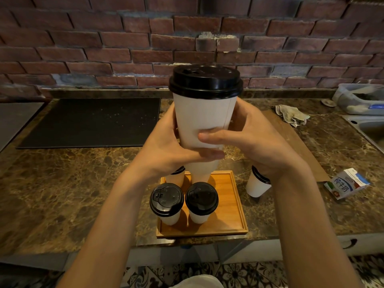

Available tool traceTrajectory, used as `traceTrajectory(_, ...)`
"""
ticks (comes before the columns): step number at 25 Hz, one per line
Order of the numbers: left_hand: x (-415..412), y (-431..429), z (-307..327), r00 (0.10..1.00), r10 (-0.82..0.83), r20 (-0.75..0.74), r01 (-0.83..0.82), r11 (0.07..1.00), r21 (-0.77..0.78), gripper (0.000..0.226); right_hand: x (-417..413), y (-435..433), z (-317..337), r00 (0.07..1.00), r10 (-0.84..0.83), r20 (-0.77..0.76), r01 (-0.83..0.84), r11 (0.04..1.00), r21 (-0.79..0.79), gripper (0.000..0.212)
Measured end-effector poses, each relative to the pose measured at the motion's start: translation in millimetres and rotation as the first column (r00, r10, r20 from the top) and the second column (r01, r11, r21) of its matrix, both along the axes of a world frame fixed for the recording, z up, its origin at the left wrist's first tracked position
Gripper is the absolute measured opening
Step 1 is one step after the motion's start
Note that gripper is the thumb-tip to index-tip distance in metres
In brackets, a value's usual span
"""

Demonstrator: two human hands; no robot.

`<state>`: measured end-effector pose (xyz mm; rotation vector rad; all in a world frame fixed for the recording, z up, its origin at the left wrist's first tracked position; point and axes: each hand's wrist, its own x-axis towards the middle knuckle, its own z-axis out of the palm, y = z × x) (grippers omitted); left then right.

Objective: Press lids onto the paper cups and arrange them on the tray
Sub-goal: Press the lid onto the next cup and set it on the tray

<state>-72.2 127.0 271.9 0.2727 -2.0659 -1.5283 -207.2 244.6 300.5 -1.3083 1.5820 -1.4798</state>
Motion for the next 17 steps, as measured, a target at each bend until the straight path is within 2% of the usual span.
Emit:
traceTrajectory(5,-5.2,2.5,-2.0,0.997,0.071,-0.002,-0.071,0.997,0.000,0.093,8.7,-2.4,-0.2,0.995,-0.095,-0.035,0.096,0.995,0.022,0.076)
traceTrajectory(11,-15.5,2.0,-8.4,0.987,0.157,-0.044,-0.157,0.988,-0.001,0.090,18.9,-11.2,-6.9,0.964,-0.257,-0.064,0.258,0.966,-0.004,0.074)
traceTrajectory(17,-21.9,2.2,-16.9,0.983,0.169,-0.071,-0.163,0.983,0.083,0.090,29.7,-19.1,-15.0,0.923,-0.372,-0.094,0.371,0.928,-0.032,0.076)
